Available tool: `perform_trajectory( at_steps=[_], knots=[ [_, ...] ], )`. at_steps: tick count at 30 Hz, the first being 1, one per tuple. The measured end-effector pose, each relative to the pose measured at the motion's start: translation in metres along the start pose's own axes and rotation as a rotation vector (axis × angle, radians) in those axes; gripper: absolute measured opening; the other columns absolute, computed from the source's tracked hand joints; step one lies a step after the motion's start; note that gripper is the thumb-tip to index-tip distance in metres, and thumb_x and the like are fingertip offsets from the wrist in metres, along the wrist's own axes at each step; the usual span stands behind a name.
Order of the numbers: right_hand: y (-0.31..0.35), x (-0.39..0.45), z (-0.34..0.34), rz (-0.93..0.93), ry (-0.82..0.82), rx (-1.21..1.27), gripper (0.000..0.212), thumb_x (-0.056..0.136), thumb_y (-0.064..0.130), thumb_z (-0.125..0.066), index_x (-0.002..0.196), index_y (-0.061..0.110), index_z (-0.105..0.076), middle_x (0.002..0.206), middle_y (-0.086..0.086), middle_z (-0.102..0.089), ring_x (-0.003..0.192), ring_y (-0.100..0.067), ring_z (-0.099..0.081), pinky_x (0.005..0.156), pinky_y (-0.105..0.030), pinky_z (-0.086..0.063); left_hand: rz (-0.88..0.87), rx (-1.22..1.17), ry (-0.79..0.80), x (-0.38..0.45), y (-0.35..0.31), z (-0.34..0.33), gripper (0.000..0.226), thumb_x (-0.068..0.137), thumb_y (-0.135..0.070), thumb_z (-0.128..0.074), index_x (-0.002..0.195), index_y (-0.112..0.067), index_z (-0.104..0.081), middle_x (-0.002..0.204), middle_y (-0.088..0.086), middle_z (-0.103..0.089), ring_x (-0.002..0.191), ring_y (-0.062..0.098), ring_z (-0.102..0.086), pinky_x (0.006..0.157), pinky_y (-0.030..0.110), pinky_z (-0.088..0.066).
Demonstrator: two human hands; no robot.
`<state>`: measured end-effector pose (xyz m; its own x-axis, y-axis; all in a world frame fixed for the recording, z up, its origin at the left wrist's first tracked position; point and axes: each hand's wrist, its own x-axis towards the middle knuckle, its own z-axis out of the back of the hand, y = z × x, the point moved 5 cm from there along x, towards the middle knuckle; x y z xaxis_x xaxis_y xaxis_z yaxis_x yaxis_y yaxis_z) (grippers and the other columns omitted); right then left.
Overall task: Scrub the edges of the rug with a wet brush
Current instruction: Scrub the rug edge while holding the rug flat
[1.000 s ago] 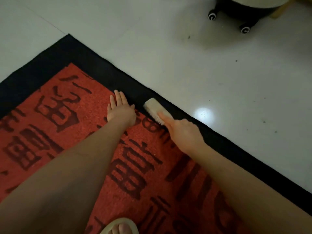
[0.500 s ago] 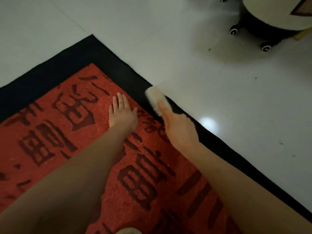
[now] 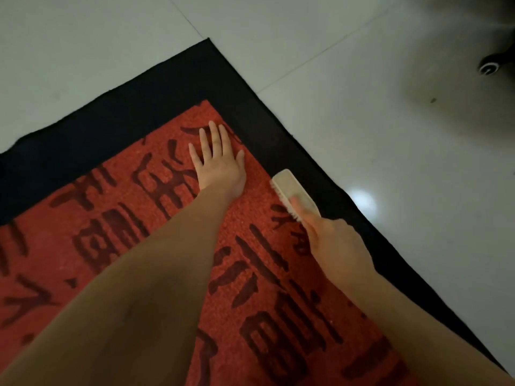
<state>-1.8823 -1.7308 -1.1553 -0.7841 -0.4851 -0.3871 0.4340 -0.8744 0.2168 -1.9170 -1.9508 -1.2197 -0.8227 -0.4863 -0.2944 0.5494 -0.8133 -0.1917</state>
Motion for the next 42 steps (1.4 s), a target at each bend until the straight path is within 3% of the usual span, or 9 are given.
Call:
perform_trajectory(
  at_steps=[7,10,17,22,25,27,30,36,42],
  knots=[
    [0.045,0.079,0.057,0.083,0.15,-0.119,0.054,0.097,0.017,-0.038,0.148,0.031,-0.027,0.102,-0.013,-0.055,0.088,-0.033,-0.058,0.068,-0.036,-0.039,-0.009,-0.022,0.461,0.012,0.005,0.035,0.073,0.105,-0.042,-0.029,0.154,-0.015,0.018,0.158,0.0,0.031,0.148,0.025,0.022,0.119,0.056,0.002],
    [0.06,0.096,0.088,0.123,0.147,-0.167,0.059,0.096,0.011,-0.034,0.15,0.033,-0.025,0.083,-0.007,-0.041,0.073,-0.028,-0.049,0.066,-0.037,-0.037,0.061,-0.025,0.597,0.029,0.003,0.032,0.073,0.101,-0.03,-0.032,0.153,-0.012,0.016,0.158,0.006,0.031,0.146,0.031,0.024,0.119,0.059,-0.002],
    [0.036,0.093,0.061,0.246,0.276,-0.093,0.071,0.095,0.009,-0.035,0.152,0.038,-0.004,0.069,0.001,-0.037,0.053,-0.013,-0.038,0.058,-0.033,-0.036,0.122,0.057,0.604,0.039,-0.01,0.039,0.082,0.091,0.007,-0.039,0.153,-0.004,0.012,0.159,0.009,0.027,0.149,0.037,0.011,0.116,0.057,-0.022],
    [0.074,0.161,0.05,0.196,0.036,0.084,0.068,0.093,0.01,-0.036,0.152,0.036,-0.011,0.074,-0.004,-0.043,0.066,-0.027,-0.05,0.062,-0.036,-0.034,0.074,0.179,0.649,0.046,-0.011,0.06,0.08,0.089,0.009,-0.04,0.155,-0.005,0.004,0.162,0.011,0.016,0.149,0.038,-0.004,0.115,0.058,-0.025],
    [0.088,0.201,0.053,0.173,0.004,0.201,0.056,0.095,0.021,-0.037,0.147,0.034,-0.022,0.09,-0.013,-0.056,0.085,-0.036,-0.058,0.065,-0.038,-0.036,0.113,0.173,0.441,0.053,-0.015,0.067,0.058,0.097,-0.008,-0.041,0.153,-0.008,-0.024,0.163,0.011,-0.009,0.148,0.033,-0.012,0.116,0.059,-0.02],
    [0.065,0.17,0.044,0.176,0.054,0.144,0.069,0.094,0.013,-0.036,0.151,0.042,-0.009,0.085,-0.013,-0.058,0.076,-0.033,-0.058,0.063,-0.037,-0.037,0.145,0.071,0.19,0.054,-0.009,0.066,0.059,0.103,-0.017,-0.035,0.156,-0.012,-0.011,0.165,0.005,0.0,0.151,0.028,-0.001,0.12,0.054,-0.011],
    [0.037,0.102,0.037,0.214,0.171,-0.003,0.085,0.093,0.006,-0.037,0.149,0.045,0.015,0.073,-0.006,-0.05,0.064,-0.028,-0.051,0.06,-0.035,-0.036,0.153,-0.09,0.065,0.048,0.006,0.038,0.061,0.106,-0.03,-0.023,0.155,-0.018,0.011,0.164,-0.003,0.01,0.151,0.022,0.011,0.121,0.049,0.002],
    [0.088,0.205,0.056,0.301,0.033,0.074,0.06,0.098,0.013,-0.032,0.152,0.035,-0.017,0.103,-0.018,-0.06,0.091,-0.036,-0.059,0.07,-0.038,-0.039,0.246,-0.044,-0.046,0.062,0.017,0.025,0.058,0.106,-0.036,-0.016,0.155,-0.02,0.011,0.163,-0.005,0.017,0.15,0.021,0.017,0.12,0.05,0.009],
    [0.047,0.107,0.034,0.298,0.083,-0.055,0.087,0.081,0.003,-0.051,0.153,0.039,-0.016,0.061,-0.002,-0.043,0.054,-0.025,-0.059,0.05,-0.03,-0.035,0.281,0.004,-0.149,0.059,0.02,0.018,0.058,0.105,-0.036,-0.012,0.156,-0.02,0.009,0.164,-0.004,0.013,0.151,0.021,0.012,0.121,0.05,0.005]
  ],
)
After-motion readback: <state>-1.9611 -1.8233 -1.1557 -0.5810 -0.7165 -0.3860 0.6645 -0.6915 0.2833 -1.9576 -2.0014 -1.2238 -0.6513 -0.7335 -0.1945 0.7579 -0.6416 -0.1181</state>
